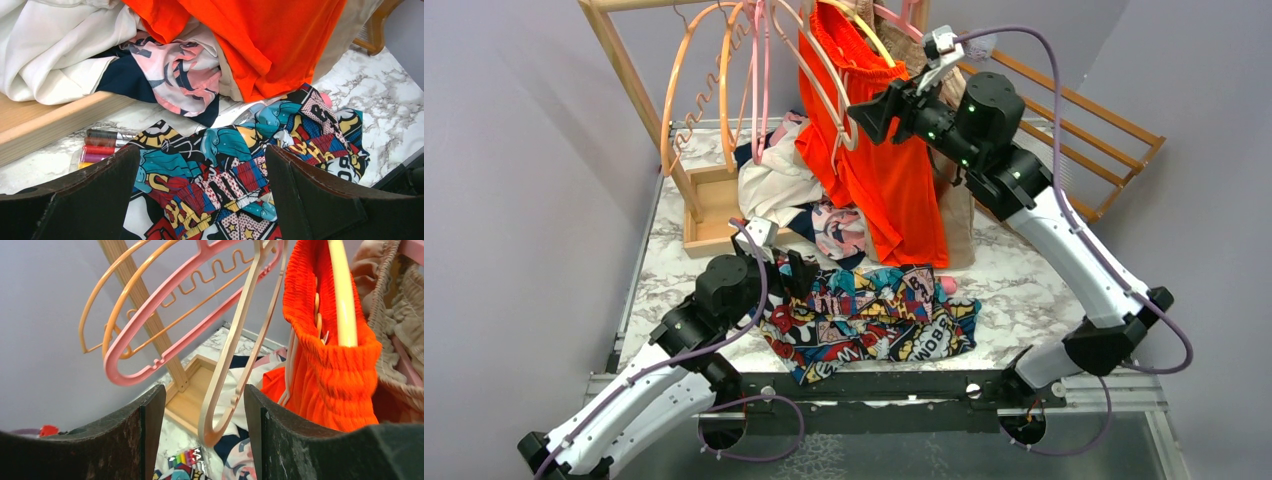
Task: Place the shorts on the hanger
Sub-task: Adjust the shorts at the center of the board, then pick up the hanger from the clothesline.
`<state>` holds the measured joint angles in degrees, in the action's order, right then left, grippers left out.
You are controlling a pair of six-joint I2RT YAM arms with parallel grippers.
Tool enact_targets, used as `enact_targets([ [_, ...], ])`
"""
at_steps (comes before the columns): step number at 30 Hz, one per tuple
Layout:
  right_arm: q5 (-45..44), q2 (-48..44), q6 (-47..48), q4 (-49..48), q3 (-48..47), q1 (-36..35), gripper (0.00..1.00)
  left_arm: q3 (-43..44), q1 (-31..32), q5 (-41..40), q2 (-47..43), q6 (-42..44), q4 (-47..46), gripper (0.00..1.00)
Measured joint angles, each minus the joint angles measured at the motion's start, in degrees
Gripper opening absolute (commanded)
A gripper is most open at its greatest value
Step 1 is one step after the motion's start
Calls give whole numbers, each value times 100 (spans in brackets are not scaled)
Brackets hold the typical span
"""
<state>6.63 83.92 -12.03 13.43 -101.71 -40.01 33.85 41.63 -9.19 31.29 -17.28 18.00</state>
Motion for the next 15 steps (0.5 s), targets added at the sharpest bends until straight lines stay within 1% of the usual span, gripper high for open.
enact_targets([
  [4,-79,409,20,-151,-236,0,61,-39,0,46,-90,0,-2,97],
  [9,-210,691,11,-251,-254,0,61,-59,0,66,-144,-2,4,97],
  [15,-256,979,7,-273,-538,0,56,-59,0,79,-83,-2,7,97],
])
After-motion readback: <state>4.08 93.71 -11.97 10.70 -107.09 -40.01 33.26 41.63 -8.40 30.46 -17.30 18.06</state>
